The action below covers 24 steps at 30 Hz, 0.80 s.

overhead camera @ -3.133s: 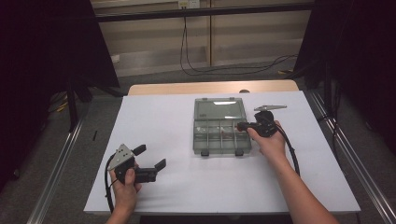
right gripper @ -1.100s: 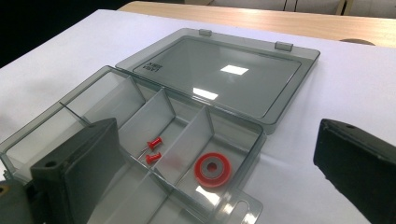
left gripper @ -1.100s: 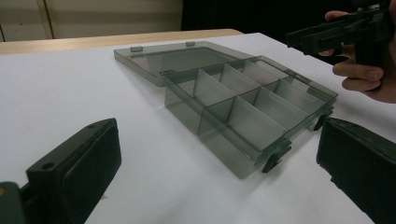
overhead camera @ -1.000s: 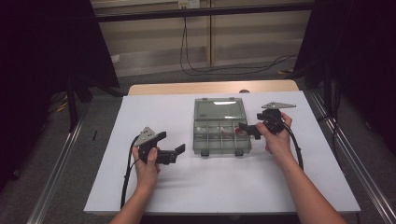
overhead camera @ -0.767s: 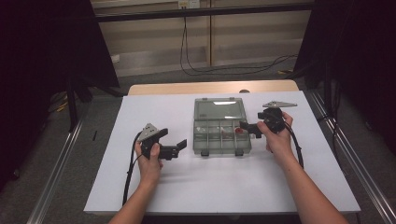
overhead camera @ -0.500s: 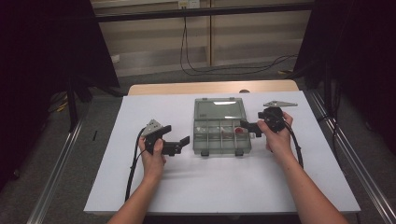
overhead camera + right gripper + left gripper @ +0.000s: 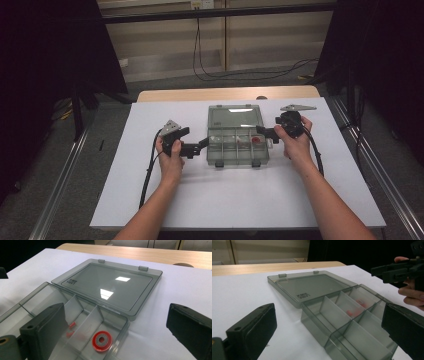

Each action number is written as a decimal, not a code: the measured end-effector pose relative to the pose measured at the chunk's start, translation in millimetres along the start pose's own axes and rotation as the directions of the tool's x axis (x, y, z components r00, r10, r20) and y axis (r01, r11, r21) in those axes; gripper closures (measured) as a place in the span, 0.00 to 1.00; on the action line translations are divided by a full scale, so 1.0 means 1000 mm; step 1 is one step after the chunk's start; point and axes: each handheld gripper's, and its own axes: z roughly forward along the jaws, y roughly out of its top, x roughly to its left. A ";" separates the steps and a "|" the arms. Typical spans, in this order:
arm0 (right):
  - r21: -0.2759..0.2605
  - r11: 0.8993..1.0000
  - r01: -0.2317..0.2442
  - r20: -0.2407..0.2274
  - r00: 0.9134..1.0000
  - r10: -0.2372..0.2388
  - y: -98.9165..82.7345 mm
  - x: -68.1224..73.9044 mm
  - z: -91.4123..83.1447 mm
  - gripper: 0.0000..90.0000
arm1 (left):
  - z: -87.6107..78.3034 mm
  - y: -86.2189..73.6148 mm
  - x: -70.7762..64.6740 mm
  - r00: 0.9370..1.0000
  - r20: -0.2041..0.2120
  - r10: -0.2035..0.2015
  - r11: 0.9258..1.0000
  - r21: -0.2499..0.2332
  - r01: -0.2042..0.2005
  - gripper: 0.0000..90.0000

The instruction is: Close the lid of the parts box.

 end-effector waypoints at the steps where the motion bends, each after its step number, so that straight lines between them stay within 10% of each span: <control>1: -0.002 1.000 -0.001 0.001 1.000 0.001 0.001 0.000 0.000 0.03 | 0.001 0.001 0.001 1.000 0.003 -0.010 1.000 -0.005 0.010 0.00; 12: -0.002 1.000 -0.023 0.001 1.000 0.023 0.005 -0.002 0.009 0.02 | 0.028 0.013 0.006 0.999 0.035 0.017 0.999 0.038 -0.018 0.00; 24: -0.002 0.997 -0.074 -0.021 0.997 0.073 0.009 -0.007 0.017 0.03 | 0.053 0.017 0.019 0.999 0.021 -0.043 0.998 0.050 0.042 0.02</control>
